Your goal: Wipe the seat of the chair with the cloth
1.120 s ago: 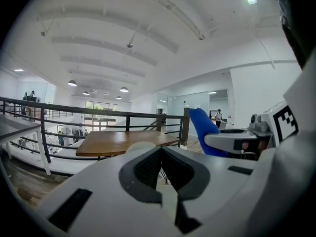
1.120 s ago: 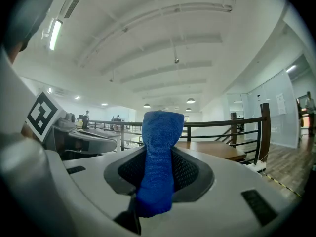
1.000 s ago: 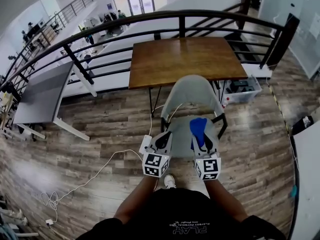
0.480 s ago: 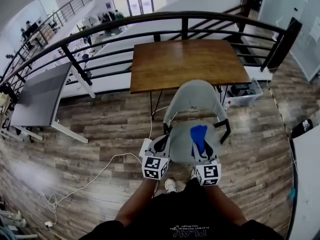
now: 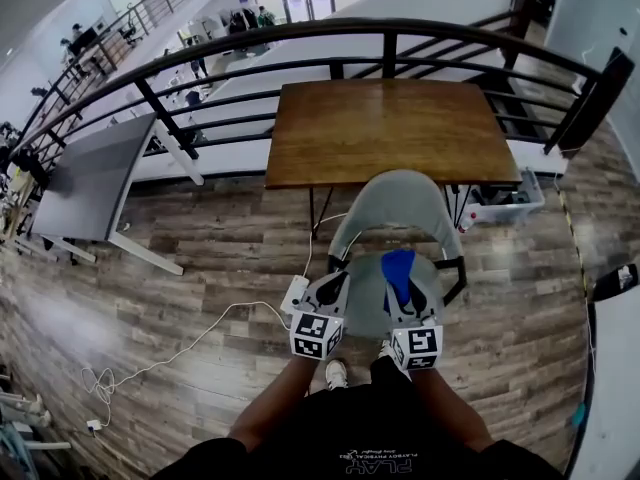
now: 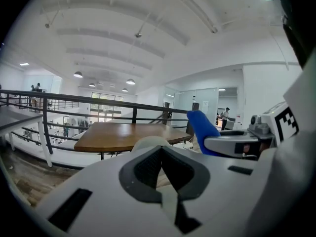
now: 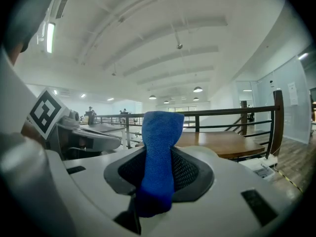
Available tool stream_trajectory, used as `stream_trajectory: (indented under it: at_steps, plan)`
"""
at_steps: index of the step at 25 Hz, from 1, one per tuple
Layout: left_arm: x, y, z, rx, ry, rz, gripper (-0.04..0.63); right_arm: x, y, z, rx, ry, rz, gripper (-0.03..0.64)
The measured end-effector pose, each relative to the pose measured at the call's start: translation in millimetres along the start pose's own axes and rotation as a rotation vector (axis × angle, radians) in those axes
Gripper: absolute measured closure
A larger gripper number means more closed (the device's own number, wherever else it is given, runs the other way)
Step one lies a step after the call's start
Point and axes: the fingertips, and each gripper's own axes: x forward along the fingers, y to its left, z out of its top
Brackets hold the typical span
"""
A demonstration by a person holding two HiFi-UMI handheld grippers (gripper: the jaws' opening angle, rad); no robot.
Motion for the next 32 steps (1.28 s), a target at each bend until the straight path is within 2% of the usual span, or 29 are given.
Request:
stream_trajectory:
  at_steps: [3, 12, 17, 23, 28, 32]
  plan:
    - [26.0, -1.6, 7.0, 0.000, 0.012, 0.013, 0.594, 19.4, -16.0, 0.6, -0.001, 0.015, 0.046, 0.486]
    - [79.1, -11.1, -9.0, -0.075, 0.066, 0.080, 0.594, 51.6, -55.3, -14.8, -0.025, 0.068, 0.188, 0.486]
    - [90.0, 2.8, -18.5, -0.108, 0.083, 0.131, 0.594, 69.1, -84.5, -31.2, 0.006, 0.099, 0.180, 0.485]
    - [99.2, 26.0, -39.7, -0.118, 0.142, 0.134, 0.594, 95.9, -90.6, -46.1, 0.019, 0.145, 0.161, 0.485]
    - [107.8, 40.3, -72.3, -0.123, 0.187, 0.112, 0.594, 110.0, -88.1, -81.3, 0.032, 0.209, 0.145, 0.485]
    - [129.3, 60.7, -101.3, -0.133, 0.188, 0.125, 0.594, 131.5, -87.7, -117.8, 0.037, 0.249, 0.125, 0.485]
